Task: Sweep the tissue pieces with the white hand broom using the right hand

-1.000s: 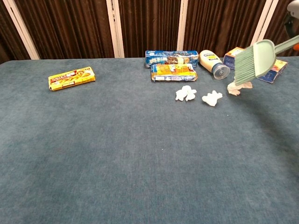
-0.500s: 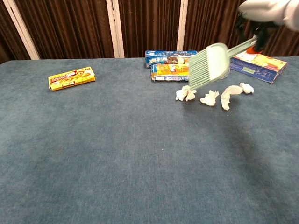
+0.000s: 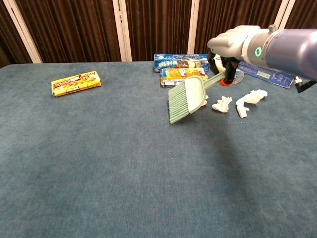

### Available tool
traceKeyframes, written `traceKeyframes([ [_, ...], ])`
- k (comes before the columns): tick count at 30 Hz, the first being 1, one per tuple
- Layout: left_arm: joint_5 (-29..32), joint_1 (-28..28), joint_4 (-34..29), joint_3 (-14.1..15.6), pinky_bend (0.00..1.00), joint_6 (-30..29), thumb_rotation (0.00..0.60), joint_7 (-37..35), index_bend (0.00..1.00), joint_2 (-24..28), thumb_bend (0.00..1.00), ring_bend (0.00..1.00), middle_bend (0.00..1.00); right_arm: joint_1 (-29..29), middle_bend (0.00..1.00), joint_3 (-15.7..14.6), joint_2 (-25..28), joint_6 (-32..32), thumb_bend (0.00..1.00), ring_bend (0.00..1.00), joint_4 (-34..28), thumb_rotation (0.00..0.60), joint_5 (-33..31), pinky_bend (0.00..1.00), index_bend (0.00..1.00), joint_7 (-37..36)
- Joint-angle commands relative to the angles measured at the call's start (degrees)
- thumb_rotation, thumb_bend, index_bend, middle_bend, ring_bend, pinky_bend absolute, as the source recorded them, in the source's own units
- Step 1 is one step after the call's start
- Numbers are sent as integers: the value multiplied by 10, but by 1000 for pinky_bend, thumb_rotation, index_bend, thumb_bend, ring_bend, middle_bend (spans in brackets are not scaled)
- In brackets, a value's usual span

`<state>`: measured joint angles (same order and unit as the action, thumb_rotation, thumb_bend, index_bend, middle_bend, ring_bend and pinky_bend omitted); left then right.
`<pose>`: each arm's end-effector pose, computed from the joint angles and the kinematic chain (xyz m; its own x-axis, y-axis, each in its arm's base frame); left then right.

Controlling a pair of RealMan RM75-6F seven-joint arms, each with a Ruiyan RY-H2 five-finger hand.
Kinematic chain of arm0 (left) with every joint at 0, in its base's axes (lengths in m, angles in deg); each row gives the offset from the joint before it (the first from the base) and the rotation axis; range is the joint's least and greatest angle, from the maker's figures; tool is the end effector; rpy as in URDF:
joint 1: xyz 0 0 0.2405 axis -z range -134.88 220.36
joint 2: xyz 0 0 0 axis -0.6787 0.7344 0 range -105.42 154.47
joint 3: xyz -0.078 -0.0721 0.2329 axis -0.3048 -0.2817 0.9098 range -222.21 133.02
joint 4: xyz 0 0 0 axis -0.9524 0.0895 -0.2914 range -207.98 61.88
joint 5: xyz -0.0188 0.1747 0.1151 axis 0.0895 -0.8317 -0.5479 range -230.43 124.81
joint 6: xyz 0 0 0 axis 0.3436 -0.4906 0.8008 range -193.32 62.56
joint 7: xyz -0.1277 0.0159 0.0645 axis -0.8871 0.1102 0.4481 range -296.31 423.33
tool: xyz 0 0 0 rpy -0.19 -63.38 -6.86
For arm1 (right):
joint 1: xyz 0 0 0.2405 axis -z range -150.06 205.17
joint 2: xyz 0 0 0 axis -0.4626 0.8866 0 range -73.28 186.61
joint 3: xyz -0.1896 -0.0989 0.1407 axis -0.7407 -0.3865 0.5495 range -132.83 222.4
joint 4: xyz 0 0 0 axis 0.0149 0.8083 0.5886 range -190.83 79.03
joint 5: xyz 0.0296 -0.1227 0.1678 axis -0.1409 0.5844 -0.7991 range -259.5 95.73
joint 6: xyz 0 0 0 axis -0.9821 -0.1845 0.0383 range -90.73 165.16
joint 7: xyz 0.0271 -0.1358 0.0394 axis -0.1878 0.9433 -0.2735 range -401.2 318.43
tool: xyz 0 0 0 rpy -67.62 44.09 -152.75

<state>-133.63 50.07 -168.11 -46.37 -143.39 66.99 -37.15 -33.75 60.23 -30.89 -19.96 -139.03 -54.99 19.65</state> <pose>-0.3172 0.1884 0.1543 0.4335 0.1298 0.8918 0.8971 0.0317 -0.4407 -0.0859 -0.4179 0.0091 0.7832 -0.1608 0.6006 -0.6210 -0.2508 0.7426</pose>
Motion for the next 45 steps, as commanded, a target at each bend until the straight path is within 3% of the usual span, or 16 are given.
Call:
traceKeyframes([
  [1,2,1,-1,0,0,3,600,2,0,1,0,0,0,-5,926,-15,-17,13,691,988,37,600,-11,972,892,-5],
  [6,4,1,-3,-1,0,2,600,4,0,1,0,0,0,3,926,-38,-12,8,692,988,69,600,-12,972,893,1],
  [11,5,0,-4,-1,0,0,600,3,0,2,0,0,0,20,926,-49,26,-17,691,988,69,600,-14,972,893,4],
  [21,-1,-1,-6,1,0,-4,600,7,0,1,0,0,0,53,926,-75,130,-83,691,988,5,600,-48,972,893,52],
  [25,-3,-3,-6,1,0,-10,600,10,0,0,0,0,0,73,926,-82,180,-117,692,988,-49,600,-39,972,893,49],
  [29,-6,-4,-5,1,0,-14,600,14,0,-1,0,0,0,91,926,-76,224,-137,691,988,-109,600,-13,972,893,17],
  [35,-9,-7,-3,2,0,-21,600,19,0,-4,0,0,0,135,926,-77,298,-167,691,988,-236,600,89,972,893,-68],
  [40,-10,-8,-4,3,0,-23,600,22,0,-6,0,0,0,167,926,-100,314,-167,691,988,-298,600,149,972,893,-112],
  [45,-11,-8,-4,3,0,-25,600,31,0,-10,0,0,0,201,926,-136,291,-156,691,988,-335,600,220,972,893,-154],
])
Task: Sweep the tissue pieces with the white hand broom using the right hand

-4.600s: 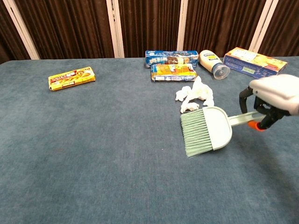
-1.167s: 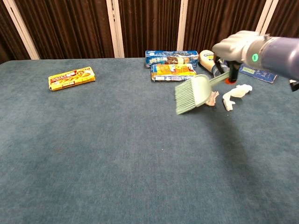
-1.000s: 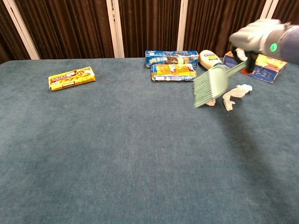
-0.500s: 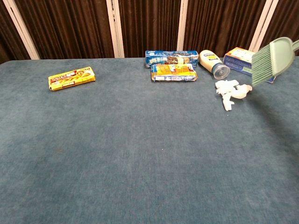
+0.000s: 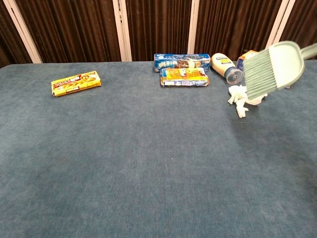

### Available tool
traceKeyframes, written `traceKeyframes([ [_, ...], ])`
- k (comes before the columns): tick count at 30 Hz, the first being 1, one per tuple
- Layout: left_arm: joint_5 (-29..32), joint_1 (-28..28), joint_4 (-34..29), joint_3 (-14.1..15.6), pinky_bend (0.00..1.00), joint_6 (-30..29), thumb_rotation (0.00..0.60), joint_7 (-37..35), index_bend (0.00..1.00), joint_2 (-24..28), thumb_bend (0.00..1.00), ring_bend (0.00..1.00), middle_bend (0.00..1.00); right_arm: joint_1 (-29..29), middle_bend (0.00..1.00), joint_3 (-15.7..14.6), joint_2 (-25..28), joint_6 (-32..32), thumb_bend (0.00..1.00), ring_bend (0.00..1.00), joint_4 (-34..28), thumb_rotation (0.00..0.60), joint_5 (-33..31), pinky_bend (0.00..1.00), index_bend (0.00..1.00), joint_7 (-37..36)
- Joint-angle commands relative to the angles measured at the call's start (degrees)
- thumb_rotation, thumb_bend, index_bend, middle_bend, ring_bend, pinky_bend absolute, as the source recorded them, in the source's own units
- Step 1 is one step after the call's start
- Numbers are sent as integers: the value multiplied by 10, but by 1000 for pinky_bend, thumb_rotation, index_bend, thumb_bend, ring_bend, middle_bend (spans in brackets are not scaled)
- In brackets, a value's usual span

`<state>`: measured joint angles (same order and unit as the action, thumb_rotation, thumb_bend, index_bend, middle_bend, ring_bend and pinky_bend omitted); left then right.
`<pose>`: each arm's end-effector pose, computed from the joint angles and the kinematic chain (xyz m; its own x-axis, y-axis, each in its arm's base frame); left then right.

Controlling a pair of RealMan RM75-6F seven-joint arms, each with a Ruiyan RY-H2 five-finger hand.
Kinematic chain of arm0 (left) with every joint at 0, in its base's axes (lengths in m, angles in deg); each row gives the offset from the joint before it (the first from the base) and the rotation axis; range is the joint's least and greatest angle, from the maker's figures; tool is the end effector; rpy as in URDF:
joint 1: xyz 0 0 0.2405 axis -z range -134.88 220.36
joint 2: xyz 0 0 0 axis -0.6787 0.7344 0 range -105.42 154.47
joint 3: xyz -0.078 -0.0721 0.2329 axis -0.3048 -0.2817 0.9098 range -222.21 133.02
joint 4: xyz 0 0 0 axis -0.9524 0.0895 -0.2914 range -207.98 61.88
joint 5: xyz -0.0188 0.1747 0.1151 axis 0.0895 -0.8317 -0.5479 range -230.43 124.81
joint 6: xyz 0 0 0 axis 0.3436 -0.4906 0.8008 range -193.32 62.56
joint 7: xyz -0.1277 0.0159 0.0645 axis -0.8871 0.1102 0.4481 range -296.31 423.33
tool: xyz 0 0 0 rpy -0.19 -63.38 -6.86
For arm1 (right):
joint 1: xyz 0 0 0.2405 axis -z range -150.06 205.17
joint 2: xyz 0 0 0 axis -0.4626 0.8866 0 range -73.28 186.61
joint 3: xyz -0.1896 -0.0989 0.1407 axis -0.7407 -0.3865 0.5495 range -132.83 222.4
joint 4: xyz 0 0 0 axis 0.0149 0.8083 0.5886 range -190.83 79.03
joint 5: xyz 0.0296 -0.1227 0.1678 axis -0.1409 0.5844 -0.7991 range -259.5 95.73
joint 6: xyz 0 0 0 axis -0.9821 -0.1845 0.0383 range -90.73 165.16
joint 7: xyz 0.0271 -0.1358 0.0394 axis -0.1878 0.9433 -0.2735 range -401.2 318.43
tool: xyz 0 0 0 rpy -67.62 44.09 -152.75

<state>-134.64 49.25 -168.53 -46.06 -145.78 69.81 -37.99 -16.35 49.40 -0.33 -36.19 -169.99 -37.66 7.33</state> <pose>-0.3130 0.1831 0.1525 0.4628 0.1026 0.8805 0.8838 0.0235 -0.4673 -0.1682 -0.3250 0.1544 0.7898 -0.0846 0.6075 -0.6133 -0.0979 0.7837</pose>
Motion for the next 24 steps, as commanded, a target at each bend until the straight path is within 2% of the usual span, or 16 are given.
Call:
traceKeyframes([
  [1,-1,0,0,0,0,-1,600,4,0,-2,0,0,0,30,926,-33,-25,9,691,988,-26,600,56,972,893,-34],
  [7,3,0,1,0,0,2,600,7,0,-4,0,0,0,36,926,-45,-111,22,691,987,-15,600,74,972,893,-38],
  [14,1,1,3,2,0,4,600,4,0,-3,0,0,0,31,926,-28,-226,19,691,987,30,600,39,972,892,-28],
  [19,3,0,4,0,0,4,600,-2,0,-1,0,0,0,29,922,-25,-273,7,691,955,71,600,23,936,858,-4],
  [22,2,0,4,1,0,3,600,-4,0,0,0,0,0,33,801,-28,-281,-1,663,823,88,600,16,838,660,5],
  [24,1,0,5,1,0,4,600,-4,0,1,0,0,0,37,633,-34,-278,-9,572,657,98,600,0,766,441,21],
])
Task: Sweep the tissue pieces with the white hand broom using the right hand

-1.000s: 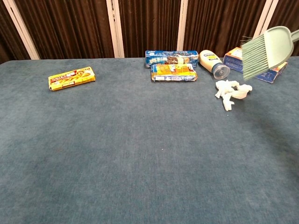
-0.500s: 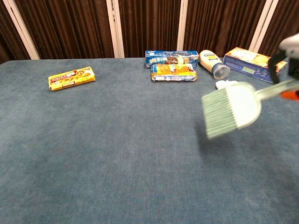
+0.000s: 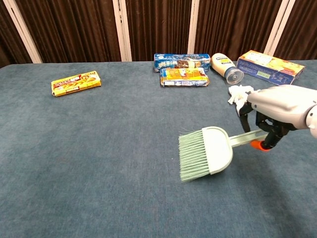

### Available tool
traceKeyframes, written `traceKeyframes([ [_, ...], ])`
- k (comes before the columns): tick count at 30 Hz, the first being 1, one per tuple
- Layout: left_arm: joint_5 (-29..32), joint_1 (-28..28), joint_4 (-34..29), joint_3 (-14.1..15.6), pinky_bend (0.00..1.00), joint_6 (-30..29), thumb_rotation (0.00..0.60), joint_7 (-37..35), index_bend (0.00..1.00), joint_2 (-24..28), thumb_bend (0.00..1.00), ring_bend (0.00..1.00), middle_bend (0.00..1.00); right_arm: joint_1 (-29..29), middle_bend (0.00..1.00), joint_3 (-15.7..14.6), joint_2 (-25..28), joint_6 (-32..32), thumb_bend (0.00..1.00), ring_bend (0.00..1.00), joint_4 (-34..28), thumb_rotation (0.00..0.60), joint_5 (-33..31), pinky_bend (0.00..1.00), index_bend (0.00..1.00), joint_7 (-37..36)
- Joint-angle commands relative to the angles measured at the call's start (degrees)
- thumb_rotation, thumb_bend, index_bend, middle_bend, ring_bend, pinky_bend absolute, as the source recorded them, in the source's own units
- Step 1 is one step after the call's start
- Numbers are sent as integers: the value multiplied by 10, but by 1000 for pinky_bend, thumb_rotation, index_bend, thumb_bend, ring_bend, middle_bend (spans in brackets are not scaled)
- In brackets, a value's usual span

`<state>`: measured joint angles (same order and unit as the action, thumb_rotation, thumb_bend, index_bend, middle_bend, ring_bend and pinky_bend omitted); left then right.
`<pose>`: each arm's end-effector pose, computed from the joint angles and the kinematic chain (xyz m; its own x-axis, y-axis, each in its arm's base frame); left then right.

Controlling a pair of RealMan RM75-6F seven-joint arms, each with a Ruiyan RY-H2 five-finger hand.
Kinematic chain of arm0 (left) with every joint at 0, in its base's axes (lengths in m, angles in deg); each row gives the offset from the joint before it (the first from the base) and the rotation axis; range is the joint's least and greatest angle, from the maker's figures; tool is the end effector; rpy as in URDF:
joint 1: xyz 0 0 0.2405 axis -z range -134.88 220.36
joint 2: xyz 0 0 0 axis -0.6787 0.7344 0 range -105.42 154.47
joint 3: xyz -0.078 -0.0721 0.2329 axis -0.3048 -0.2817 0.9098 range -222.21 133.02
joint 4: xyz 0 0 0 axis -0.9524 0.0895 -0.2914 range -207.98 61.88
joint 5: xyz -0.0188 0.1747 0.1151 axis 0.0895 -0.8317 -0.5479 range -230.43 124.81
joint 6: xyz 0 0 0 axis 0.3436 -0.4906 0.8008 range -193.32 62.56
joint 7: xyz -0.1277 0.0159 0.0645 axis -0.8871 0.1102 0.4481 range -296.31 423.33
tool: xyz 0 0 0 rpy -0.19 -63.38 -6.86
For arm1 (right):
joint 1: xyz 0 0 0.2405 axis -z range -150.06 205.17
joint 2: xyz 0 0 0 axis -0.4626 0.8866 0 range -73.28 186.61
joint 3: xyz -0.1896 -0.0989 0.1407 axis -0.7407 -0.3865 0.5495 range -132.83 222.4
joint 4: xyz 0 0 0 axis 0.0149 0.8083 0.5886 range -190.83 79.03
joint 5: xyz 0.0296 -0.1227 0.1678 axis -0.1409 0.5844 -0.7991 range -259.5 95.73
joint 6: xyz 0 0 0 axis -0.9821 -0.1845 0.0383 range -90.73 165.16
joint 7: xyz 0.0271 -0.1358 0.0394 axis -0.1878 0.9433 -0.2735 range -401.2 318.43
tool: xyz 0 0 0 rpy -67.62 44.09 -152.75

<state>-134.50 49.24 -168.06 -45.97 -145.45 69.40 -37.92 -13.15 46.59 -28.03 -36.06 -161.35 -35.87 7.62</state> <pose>-0.3156 0.1828 0.1530 0.4639 0.1091 0.8791 0.8827 0.0269 -0.4692 -0.1608 -0.2801 0.0031 0.6406 -0.2895 0.7112 -0.7679 -0.2440 0.5923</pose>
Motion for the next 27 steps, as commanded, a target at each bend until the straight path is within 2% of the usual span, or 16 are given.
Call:
traceKeyframes([
  [1,-1,0,0,0,0,0,600,-1,0,1,0,0,0,7,582,-8,2,-14,543,605,11,600,-29,737,378,28],
  [3,-1,0,1,1,0,1,600,0,0,1,0,0,0,10,447,-10,9,-18,489,470,7,600,-47,631,225,41],
  [6,-4,0,0,2,0,0,600,1,0,0,0,0,0,16,253,-17,26,-21,432,275,-5,600,-68,458,51,51],
  [9,-5,0,0,2,0,-1,600,4,0,0,0,0,0,22,76,-29,41,-20,387,104,-12,600,-68,300,0,55],
  [11,-5,-1,0,3,0,-1,600,7,0,-1,0,0,0,30,16,-45,59,-24,368,42,-15,600,-53,234,0,54],
  [16,-4,-1,0,2,0,-3,600,9,0,-2,0,0,0,59,0,-70,94,-41,358,4,-15,600,7,171,0,11],
  [22,-4,-2,1,2,0,-5,600,10,0,-3,0,0,0,119,0,-108,147,-79,357,0,-2,600,116,138,0,-102],
  [27,-6,-2,1,1,0,-7,600,11,0,-3,0,0,0,155,0,-123,177,-105,348,0,18,600,182,113,0,-176],
])
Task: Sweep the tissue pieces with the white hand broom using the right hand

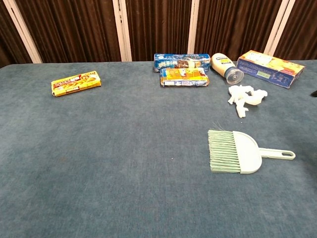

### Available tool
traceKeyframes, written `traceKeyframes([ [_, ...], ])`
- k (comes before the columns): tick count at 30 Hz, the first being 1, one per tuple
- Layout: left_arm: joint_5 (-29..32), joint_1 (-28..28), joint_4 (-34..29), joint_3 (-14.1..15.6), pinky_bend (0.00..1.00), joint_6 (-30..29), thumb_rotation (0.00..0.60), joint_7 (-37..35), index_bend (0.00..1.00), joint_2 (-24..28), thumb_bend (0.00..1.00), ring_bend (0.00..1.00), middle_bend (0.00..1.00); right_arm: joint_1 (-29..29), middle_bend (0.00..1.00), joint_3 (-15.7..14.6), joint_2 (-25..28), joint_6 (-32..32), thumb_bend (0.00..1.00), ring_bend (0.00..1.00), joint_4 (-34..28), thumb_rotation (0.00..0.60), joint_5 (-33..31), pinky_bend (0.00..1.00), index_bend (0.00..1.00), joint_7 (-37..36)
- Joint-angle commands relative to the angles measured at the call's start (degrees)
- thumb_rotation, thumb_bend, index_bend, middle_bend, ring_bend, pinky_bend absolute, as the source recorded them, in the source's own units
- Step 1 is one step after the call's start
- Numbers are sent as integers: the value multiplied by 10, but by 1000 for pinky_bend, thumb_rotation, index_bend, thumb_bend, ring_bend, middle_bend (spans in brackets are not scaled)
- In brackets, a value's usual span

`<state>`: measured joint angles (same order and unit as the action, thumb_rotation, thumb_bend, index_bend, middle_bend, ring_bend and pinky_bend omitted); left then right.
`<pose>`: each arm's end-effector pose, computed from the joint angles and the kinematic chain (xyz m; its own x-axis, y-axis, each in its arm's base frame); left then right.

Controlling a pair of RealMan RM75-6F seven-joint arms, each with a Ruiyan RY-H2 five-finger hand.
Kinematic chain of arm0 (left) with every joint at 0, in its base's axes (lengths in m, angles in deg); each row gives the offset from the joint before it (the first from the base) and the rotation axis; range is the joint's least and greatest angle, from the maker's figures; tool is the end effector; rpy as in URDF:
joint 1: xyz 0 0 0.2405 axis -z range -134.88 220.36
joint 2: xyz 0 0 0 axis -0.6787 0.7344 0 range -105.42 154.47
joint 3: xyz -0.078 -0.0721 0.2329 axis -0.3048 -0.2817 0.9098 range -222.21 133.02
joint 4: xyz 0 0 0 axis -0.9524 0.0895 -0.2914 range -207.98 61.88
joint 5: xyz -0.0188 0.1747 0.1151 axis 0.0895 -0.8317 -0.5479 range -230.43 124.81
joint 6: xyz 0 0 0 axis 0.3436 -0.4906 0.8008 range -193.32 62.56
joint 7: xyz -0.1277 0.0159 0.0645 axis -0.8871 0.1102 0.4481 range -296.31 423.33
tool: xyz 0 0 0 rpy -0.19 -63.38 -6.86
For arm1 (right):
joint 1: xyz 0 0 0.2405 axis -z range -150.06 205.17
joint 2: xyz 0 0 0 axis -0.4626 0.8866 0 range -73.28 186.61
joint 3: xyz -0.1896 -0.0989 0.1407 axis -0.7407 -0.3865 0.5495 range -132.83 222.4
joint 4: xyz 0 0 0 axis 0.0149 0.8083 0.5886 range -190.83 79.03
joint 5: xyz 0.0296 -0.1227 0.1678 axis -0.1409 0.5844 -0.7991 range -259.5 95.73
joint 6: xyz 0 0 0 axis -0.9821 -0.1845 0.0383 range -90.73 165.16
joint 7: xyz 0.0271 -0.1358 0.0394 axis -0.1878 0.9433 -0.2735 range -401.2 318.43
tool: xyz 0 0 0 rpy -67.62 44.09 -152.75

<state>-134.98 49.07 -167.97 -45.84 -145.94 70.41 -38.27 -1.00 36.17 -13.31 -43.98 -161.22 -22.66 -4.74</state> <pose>-0.3146 0.1815 0.1515 0.4772 0.1043 0.8726 0.8762 0.0200 -0.4815 -0.2561 -0.2354 0.0883 0.6870 -0.2395 0.6860 -0.7183 -0.0810 0.6910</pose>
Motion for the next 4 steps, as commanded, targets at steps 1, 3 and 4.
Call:
traceKeyframes([
  [1,-2,0,1,-1,0,-3,600,1,0,0,0,0,0,40,0,-21,34,-33,347,0,21,600,65,113,0,-67],
  [3,-5,0,2,-1,0,-6,600,0,0,-1,0,0,0,55,0,-25,39,-49,345,0,33,600,100,104,0,-101],
  [4,-6,-1,3,-2,0,-8,600,1,0,-1,0,0,0,63,0,-25,41,-62,344,0,40,600,120,101,0,-123],
])
